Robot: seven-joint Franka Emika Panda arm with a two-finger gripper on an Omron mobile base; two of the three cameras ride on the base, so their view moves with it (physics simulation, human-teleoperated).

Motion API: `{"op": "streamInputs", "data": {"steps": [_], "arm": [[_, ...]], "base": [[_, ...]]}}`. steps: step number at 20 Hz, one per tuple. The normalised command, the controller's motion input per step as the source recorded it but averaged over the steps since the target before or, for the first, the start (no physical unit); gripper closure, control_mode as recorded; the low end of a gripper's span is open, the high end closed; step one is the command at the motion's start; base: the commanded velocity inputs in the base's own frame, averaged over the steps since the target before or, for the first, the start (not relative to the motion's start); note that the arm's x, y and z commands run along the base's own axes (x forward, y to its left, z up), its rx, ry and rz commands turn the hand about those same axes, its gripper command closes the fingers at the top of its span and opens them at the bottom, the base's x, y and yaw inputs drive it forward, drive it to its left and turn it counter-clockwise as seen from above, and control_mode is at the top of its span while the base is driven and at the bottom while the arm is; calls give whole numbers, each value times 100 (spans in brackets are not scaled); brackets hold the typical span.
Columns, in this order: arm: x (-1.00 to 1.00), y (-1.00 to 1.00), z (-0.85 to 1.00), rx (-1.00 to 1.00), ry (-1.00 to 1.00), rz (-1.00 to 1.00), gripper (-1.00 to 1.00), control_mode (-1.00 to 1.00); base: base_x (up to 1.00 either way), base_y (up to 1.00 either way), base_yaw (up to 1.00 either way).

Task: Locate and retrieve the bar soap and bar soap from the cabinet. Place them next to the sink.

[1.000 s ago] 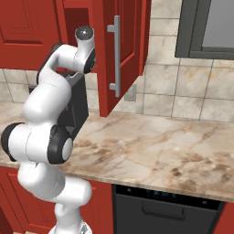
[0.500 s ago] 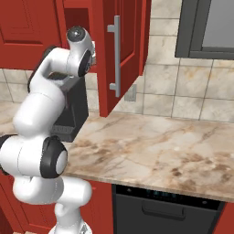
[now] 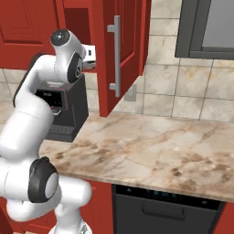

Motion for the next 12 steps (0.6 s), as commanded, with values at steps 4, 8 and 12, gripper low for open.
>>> {"op": "streamInputs", "data": {"steps": [4,8,12], "arm": [[-70,17,3,0,-2,-11,100,-100],[-80,14,11,0,-4,-7,100,-100],[-82,3,16,0,-2,-2,100,-100]], "base": [[0,0,0],[0,0,0],[0,0,0]]}}
